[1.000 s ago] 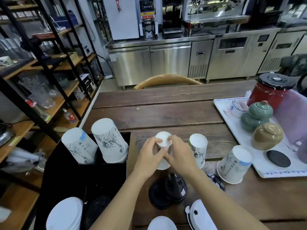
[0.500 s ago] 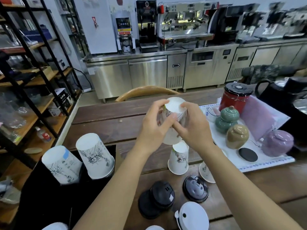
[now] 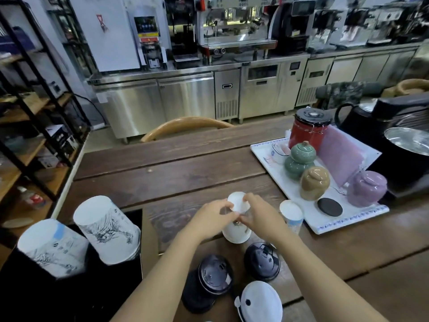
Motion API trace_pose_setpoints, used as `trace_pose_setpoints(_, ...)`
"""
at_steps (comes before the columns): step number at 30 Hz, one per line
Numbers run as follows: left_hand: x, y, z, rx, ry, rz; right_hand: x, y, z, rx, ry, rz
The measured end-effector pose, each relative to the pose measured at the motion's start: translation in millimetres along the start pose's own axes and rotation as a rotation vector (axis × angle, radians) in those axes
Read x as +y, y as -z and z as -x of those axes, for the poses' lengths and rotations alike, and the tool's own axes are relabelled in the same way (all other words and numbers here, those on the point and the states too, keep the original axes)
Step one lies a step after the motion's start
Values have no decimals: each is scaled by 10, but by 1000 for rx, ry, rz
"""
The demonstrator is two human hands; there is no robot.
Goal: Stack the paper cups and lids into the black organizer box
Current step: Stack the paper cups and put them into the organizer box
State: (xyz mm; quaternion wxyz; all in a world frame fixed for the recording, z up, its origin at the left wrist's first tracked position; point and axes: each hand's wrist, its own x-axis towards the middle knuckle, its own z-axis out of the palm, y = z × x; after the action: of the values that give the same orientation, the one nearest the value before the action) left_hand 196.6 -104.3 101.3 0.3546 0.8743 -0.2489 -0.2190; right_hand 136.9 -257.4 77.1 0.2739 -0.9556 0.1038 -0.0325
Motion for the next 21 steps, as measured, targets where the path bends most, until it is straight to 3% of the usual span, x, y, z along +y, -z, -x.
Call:
trace_pose_setpoints(3, -131, -31, -53, -77, 44, -39, 41, -39, -31, -107, -16, 7)
trace_pose_setpoints(6, -120, -32, -143, 49, -3, 43, 79, -54, -81, -42, -18, -74)
trace_pose_setpoints(9, -90, -59, -227, 169, 47, 310, 86, -137, -89, 6, -83, -317)
trace_pose_setpoints(11, -102, -110, -262, 109, 121, 481, 112, -237, -97, -29, -119, -390)
trace_pose_setpoints(16, -263, -280, -264, -5, 266, 582, 185, -428, -99, -161, -215, -445)
trace_pose_setpoints(21, -363, -249, -191, 43, 219, 663, 106, -418, -85, -67, -184, -379)
